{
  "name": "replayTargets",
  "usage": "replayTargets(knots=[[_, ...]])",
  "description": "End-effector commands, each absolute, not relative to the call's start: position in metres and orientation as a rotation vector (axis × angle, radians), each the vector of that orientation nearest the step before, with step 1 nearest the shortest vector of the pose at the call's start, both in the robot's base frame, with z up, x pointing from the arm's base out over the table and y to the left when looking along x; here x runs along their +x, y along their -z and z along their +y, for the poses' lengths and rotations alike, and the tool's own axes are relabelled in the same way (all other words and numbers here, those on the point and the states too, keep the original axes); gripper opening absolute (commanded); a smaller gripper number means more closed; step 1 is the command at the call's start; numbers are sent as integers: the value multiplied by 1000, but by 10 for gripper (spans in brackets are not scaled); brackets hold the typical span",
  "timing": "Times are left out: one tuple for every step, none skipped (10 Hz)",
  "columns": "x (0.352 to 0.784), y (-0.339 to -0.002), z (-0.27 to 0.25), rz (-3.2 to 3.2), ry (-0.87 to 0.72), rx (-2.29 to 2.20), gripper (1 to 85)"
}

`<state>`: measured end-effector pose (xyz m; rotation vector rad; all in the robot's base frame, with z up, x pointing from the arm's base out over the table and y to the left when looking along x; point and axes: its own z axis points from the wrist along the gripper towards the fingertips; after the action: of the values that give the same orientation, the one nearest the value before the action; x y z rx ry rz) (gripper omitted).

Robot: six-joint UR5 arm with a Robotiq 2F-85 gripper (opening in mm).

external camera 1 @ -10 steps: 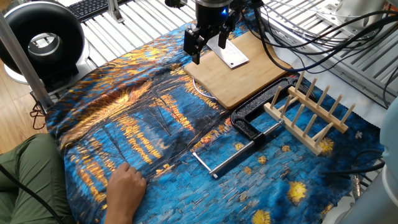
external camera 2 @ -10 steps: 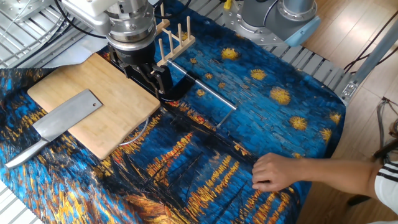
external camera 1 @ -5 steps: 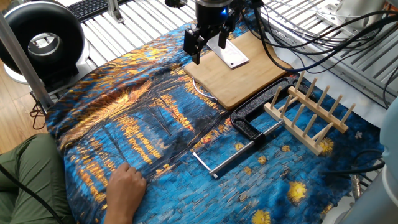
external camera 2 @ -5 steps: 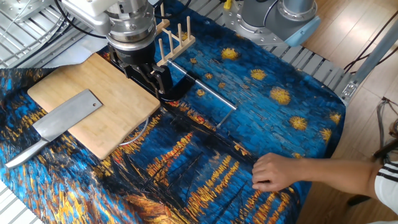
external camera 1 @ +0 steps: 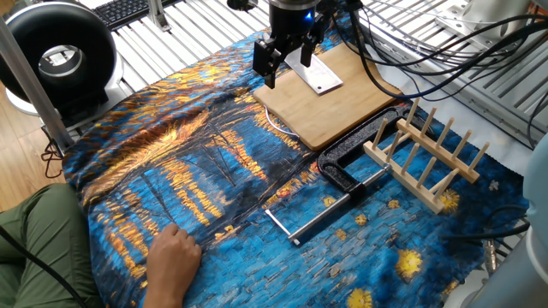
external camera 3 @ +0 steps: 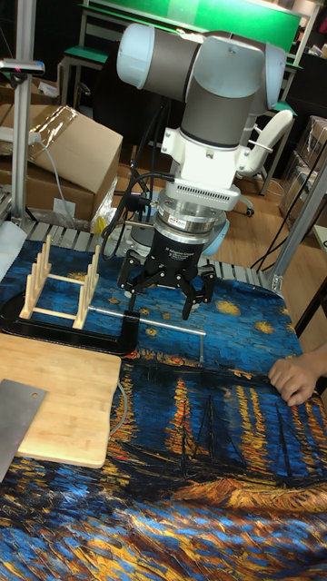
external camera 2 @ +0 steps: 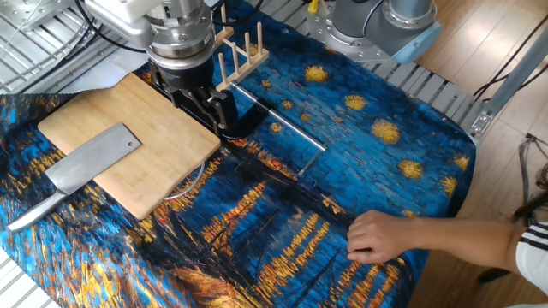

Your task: Put the knife on the knife rack

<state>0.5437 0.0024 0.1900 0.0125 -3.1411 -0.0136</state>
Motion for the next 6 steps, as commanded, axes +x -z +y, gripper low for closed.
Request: replayTargets(knots=[[555,-191,-18,-3182,-127,-15,10],[555,-190,-19,-3185,-130,-17,10],[555,-190,-19,-3185,-130,-17,10],[555,-190,-19,-3185,-130,-17,10],[555,-190,-19,-3185,-130,-15,10],[555,-190,-19,-3187,-130,-15,10]])
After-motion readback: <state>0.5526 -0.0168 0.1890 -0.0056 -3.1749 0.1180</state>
